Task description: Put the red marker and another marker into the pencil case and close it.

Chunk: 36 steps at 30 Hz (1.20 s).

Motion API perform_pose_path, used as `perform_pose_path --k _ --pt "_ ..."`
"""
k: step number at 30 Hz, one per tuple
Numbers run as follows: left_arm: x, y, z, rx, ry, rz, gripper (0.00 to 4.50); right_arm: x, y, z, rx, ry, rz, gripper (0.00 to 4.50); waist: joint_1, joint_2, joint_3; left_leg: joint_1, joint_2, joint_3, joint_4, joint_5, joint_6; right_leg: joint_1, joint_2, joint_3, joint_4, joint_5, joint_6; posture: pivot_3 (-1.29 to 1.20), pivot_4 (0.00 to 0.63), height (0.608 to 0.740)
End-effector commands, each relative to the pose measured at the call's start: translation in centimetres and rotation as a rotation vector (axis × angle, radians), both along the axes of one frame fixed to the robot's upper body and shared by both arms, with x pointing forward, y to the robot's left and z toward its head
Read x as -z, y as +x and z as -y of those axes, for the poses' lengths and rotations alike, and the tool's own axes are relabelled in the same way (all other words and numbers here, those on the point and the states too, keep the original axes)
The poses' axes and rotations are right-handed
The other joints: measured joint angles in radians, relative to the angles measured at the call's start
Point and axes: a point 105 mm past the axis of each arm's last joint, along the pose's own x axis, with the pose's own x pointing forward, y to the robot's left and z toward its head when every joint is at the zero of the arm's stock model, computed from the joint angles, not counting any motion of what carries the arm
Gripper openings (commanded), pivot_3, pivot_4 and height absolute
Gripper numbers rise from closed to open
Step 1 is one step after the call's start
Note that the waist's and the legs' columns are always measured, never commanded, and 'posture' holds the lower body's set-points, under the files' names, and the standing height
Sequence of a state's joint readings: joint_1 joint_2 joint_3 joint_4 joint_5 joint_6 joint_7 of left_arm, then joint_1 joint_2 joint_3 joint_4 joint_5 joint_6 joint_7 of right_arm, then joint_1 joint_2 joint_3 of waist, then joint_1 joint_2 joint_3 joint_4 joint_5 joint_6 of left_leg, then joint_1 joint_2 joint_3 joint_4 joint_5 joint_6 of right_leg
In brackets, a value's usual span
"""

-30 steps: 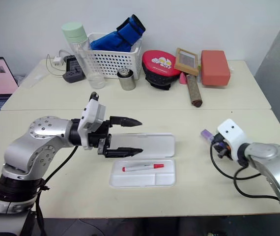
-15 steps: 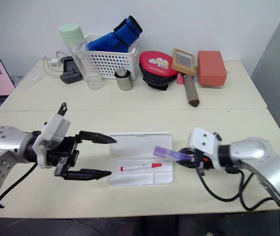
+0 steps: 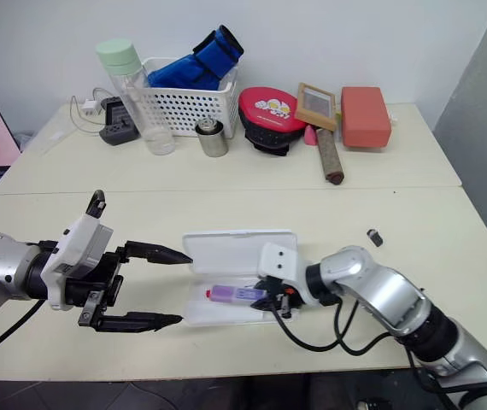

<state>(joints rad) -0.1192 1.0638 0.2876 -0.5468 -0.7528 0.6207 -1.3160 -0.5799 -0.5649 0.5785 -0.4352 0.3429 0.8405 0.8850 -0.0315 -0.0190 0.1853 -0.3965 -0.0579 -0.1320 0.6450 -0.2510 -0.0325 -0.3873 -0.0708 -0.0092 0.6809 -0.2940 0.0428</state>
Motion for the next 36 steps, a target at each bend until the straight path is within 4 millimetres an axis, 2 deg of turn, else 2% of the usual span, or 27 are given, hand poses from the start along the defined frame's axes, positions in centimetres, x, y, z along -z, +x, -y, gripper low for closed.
perform_pose_path --k 1,11,31,33,36 --pt "-0.9 -0.3 -0.1 -0.006 0.004 0.037 4.5 -0.3 -0.4 -1.0 -0.035 0.01 0.002 1.09 0.0 0.0 0.0 0.0 0.0 0.0 0.0 0.0 0.0 0.0 0.0 0.0 0.0 0.0 0.0 0.0 0.15 0.74" --pt "-0.8 -0.7 -0.6 -0.032 0.018 0.025 4.5 0.7 -0.5 -2.3 -0.055 0.002 -0.019 1.09 0.0 0.0 0.0 0.0 0.0 0.0 0.0 0.0 0.0 0.0 0.0 0.0 0.0 0.0 0.0 0.0 0.15 0.74" --pt "-0.8 -0.7 -0.6 -0.042 -0.001 0.025 4.5 1.1 0.1 -2.3 -0.064 -0.015 0.003 1.09 0.0 0.0 0.0 0.0 0.0 0.0 0.0 0.0 0.0 -0.001 0.0 0.0 0.0 0.0 0.0 0.0 0.15 0.74" --pt "-0.7 -0.7 -0.7 -0.042 0.0 0.024 4.5 1.1 0.1 -2.4 -0.064 -0.011 0.001 1.79 0.0 0.0 0.0 0.0 0.0 0.0 0.0 0.0 0.0 -0.001 0.0 0.0 0.0 0.0 0.0 0.0 0.15 0.74" --pt "-0.6 -0.7 -0.7 -0.04 -0.001 0.022 4.5 1.0 0.2 -2.6 -0.064 -0.003 0.003 2.42 0.0 0.0 0.0 0.0 0.0 0.0 0.0 0.0 0.0 -0.001 0.0 0.0 0.0 0.0 0.0 0.0 0.15 0.74"
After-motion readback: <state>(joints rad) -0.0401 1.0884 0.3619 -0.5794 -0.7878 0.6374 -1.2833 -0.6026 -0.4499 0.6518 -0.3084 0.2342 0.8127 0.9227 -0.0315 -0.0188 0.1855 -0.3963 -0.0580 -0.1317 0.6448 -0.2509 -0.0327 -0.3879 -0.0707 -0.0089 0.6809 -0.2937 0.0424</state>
